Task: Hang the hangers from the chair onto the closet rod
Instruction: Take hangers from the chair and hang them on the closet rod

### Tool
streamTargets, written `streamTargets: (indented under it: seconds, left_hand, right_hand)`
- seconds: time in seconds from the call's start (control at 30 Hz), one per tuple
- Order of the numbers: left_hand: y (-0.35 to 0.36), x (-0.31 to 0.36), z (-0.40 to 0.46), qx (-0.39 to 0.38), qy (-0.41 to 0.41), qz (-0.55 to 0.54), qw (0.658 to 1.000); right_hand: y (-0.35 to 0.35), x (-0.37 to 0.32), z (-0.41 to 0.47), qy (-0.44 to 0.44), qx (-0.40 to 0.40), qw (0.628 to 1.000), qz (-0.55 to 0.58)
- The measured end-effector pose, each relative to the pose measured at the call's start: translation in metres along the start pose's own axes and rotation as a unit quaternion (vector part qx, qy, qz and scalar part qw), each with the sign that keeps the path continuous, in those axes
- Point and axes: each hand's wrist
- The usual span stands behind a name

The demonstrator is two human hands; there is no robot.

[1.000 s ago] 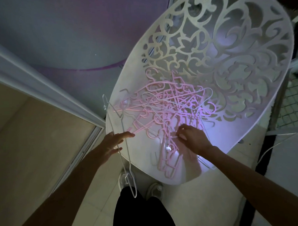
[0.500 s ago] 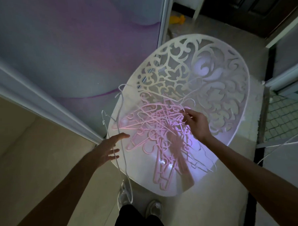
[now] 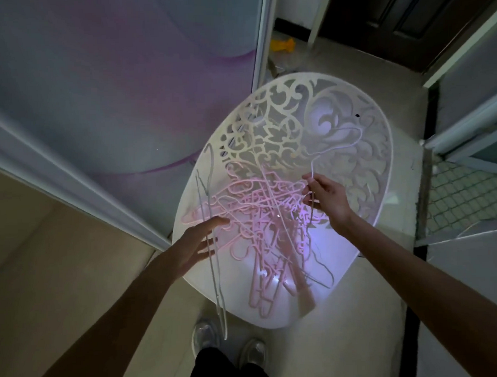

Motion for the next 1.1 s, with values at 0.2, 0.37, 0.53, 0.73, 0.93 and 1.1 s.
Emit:
streamTargets:
  seconds: [0.2,0.37,0.53,0.73,0.93,1.1]
  left_hand:
    - [0.001,0.012,-0.021,0.030,-0.032,0.031,0.999]
    - [0.007,0.035,-0.080,0.056,-0.046,0.063,0.995]
    - [0.005,0.045,-0.154,0.095,-0.053,0.025,0.994]
    - [-0.018,0.027,-0.248,0.108,-0.010,-0.083,0.991]
    - [-0.064,-0.017,-0.352,0.138,0.003,-0.131,0.982]
    - [-0.105,-0.053,-0.465,0.195,0.085,-0.146,0.966]
  right_hand:
    - [-0.008,-0.027,-0.029,0.043,-0.078,0.991,-0.096]
    - [-0.006,-0.071,-0.067,0.115,-0.139,0.967,-0.181]
    - [0.010,-0.109,-0.119,0.166,-0.218,0.941,-0.197]
    - [0.052,-0.146,-0.188,0.214,-0.325,0.888,-0.246]
    - [0.112,-0.167,-0.262,0.213,-0.439,0.841,-0.236]
    - [0.184,-0.177,-0.342,0.140,-0.457,0.850,-0.222]
Point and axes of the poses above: each hand's wrist, its own z-axis towards the middle knuckle, its own y-axis out of the palm, x = y × z, and after that the axes turned 6 degrees about z, right-handed
